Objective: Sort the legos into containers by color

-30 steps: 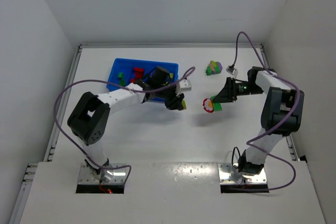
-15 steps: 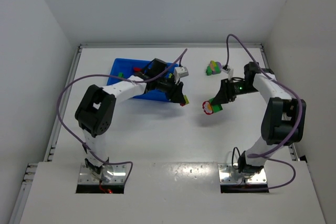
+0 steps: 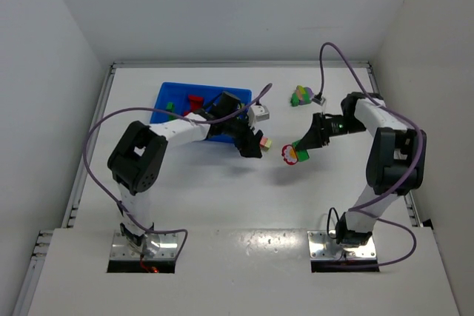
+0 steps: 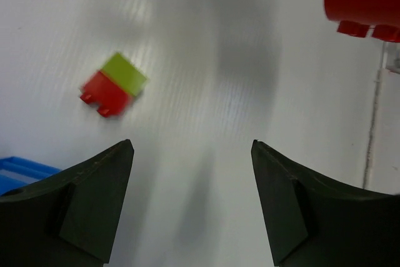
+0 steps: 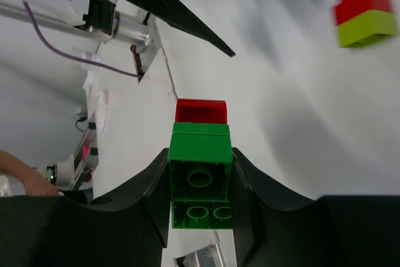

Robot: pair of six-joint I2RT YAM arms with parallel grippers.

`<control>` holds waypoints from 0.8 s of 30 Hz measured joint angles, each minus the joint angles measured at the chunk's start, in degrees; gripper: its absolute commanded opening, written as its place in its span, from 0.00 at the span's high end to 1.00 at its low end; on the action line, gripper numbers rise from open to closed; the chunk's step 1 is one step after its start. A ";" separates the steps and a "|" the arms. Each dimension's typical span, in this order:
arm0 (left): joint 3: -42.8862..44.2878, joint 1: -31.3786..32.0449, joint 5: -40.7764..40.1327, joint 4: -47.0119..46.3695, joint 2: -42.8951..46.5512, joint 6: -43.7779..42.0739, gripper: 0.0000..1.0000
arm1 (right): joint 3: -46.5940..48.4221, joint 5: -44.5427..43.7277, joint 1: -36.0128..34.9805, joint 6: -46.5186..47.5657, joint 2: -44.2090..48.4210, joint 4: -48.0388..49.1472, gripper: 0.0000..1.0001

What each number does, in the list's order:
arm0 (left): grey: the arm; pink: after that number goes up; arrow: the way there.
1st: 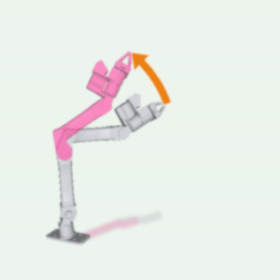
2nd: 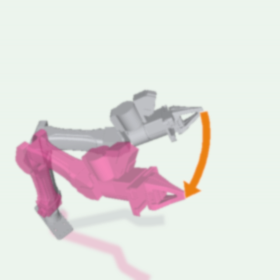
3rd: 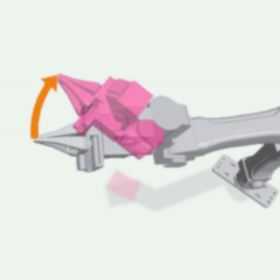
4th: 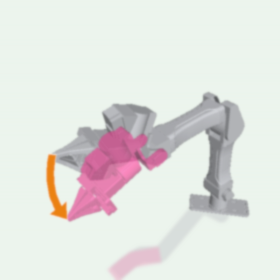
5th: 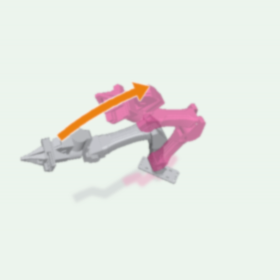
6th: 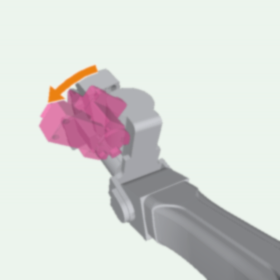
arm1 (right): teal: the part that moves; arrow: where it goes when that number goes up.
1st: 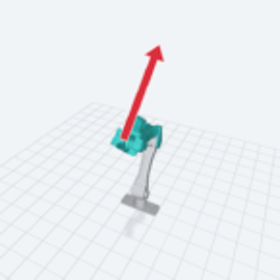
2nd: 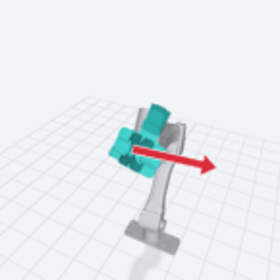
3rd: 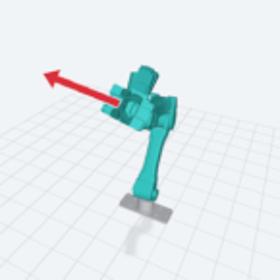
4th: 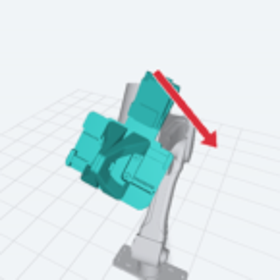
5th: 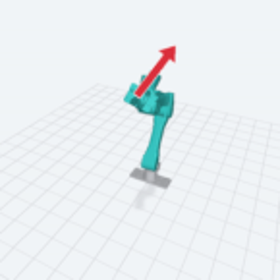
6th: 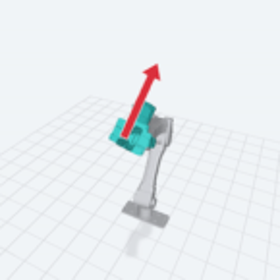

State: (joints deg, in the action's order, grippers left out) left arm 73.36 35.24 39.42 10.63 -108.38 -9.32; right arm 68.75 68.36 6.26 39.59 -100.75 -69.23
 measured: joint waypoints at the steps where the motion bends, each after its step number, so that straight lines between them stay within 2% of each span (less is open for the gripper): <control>1: -0.46 -0.22 1.20 -0.17 0.13 -0.04 0.18 | 0.09 0.37 0.00 1.95 -0.42 -1.44 1.00; 5: 1.33 -1.44 11.80 -0.66 0.09 2.43 0.20 | 0.48 1.44 0.02 8.13 -0.90 -5.38 1.00; 8: 7.72 -1.95 20.85 -0.96 -1.07 5.38 0.20 | 1.46 2.27 -0.02 10.78 -0.90 -6.84 1.00; 12: 13.84 -1.60 28.33 -1.70 -2.05 7.65 0.20 | 3.06 2.51 -0.17 12.61 -0.96 -7.78 1.00; 16: 16.09 -1.09 32.26 -1.31 -3.58 8.76 0.20 | 5.27 3.17 -1.01 13.35 -1.20 -7.96 1.00; 21: 16.13 -0.98 33.48 0.07 -5.22 9.33 0.20 | 7.91 4.28 -3.28 13.62 -1.22 -8.02 1.00; 24: 16.17 -0.66 33.44 0.61 -5.55 9.64 0.28 | 8.81 4.96 -4.70 13.86 -1.22 -8.02 1.00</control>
State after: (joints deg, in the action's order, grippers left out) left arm 89.54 34.59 72.86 11.25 -113.93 0.32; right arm 77.56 73.32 1.56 53.45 -101.97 -77.25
